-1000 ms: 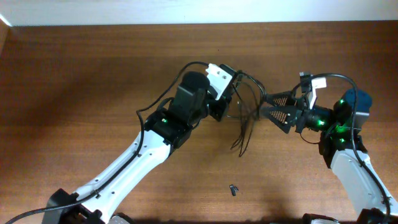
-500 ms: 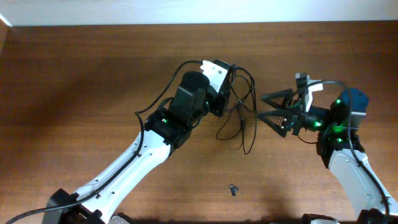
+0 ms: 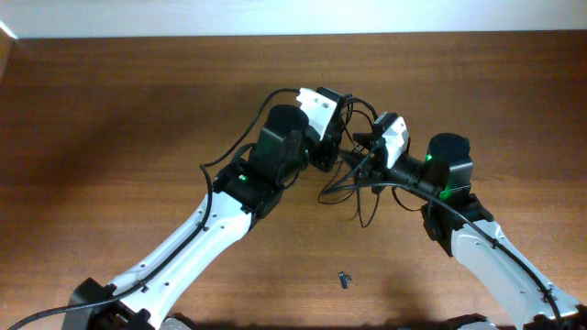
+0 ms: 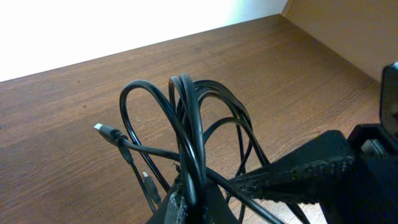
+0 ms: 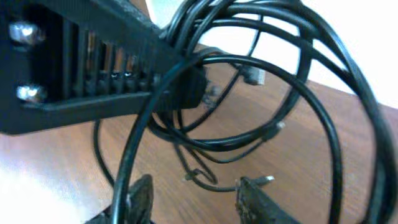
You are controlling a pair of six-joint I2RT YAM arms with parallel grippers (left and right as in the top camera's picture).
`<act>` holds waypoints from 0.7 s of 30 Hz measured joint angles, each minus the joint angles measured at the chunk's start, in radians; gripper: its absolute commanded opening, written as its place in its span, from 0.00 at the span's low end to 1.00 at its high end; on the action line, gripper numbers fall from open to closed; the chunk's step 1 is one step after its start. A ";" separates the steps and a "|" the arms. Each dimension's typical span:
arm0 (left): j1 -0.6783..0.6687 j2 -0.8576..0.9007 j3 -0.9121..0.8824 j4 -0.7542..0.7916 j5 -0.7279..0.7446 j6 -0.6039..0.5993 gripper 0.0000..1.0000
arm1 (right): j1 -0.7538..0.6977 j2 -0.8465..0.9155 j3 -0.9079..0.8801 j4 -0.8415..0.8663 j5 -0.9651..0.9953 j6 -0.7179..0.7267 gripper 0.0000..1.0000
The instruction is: Untangle cables
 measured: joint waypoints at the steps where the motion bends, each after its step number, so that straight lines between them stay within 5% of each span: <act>1: 0.000 0.000 0.000 -0.002 0.000 0.000 0.00 | 0.000 0.000 0.000 -0.001 0.014 -0.006 0.24; 3: 0.000 0.000 0.000 -0.018 -0.010 0.000 0.00 | 0.000 0.000 0.000 0.001 0.029 -0.003 0.24; 6: 0.000 0.000 0.000 -0.047 -0.049 0.000 0.00 | 0.000 0.000 0.000 0.025 0.027 0.009 0.04; 19: 0.000 0.000 0.000 -0.134 -0.239 0.000 0.00 | -0.050 -0.159 0.000 -0.051 0.027 0.165 0.04; 20: 0.000 0.000 0.000 -0.134 -0.244 0.000 0.00 | -0.069 -0.161 0.001 -0.069 0.035 0.182 0.04; 21: 0.000 0.000 0.000 -0.135 -0.246 0.000 0.00 | -0.108 -0.162 0.001 -0.111 0.045 0.216 0.27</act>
